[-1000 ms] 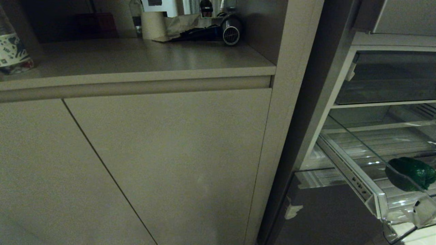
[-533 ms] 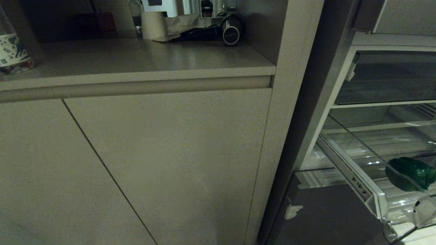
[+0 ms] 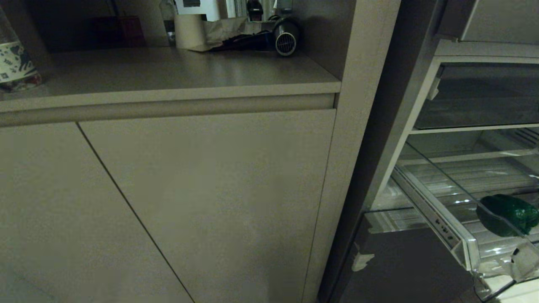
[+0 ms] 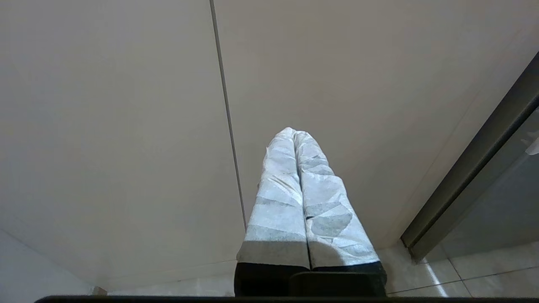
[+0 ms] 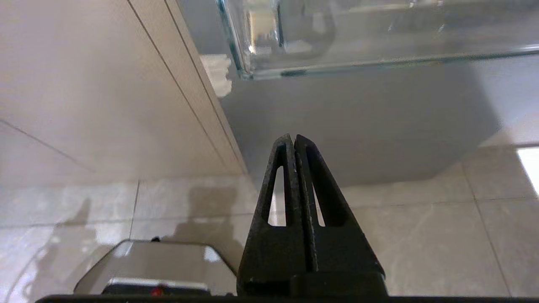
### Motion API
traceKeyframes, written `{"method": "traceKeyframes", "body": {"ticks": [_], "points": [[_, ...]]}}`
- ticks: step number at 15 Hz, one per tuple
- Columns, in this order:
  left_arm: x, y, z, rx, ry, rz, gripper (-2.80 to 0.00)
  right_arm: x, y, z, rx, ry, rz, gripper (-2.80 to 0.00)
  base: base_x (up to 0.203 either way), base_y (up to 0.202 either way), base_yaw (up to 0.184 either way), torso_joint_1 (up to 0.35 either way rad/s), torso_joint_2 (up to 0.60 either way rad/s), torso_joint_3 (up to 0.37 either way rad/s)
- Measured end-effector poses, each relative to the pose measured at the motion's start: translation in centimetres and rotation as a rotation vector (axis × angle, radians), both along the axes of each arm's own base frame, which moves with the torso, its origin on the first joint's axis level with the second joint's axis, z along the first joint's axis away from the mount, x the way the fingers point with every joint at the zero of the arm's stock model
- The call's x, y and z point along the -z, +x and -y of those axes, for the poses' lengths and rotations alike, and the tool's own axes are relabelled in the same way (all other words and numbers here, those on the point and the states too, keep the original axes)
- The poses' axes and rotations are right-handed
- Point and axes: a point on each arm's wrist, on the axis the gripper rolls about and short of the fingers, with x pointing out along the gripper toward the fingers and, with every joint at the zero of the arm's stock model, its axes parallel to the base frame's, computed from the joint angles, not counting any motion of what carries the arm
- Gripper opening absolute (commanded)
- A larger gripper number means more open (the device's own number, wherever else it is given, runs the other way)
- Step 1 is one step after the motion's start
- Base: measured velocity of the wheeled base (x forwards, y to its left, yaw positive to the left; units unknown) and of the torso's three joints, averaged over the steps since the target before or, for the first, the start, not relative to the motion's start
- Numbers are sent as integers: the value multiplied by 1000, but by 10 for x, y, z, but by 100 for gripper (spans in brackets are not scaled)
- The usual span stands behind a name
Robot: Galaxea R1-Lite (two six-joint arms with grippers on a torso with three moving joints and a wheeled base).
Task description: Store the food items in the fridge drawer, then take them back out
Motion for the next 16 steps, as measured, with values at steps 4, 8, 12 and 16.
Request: {"method": "traceKeyframes", "body": {"ticks": [4,8,12,16], "points": [[0,0,0,-1,0,0,-280,3,-4,0,80,-74,-15,-280,0,0,0,0,0,0],[0,0,0,0,0,0,-280,4,-13,-1,53,-120,62,-280,0,0,0,0,0,0],[0,0,0,-1,0,0,-280,7,-25,-1,1,-168,213,-280,0,0,0,0,0,0],[0,0,0,-1,-1,0,-280,8,-27,-1,6,-143,244,-280,0,0,0,0,0,0]]}}
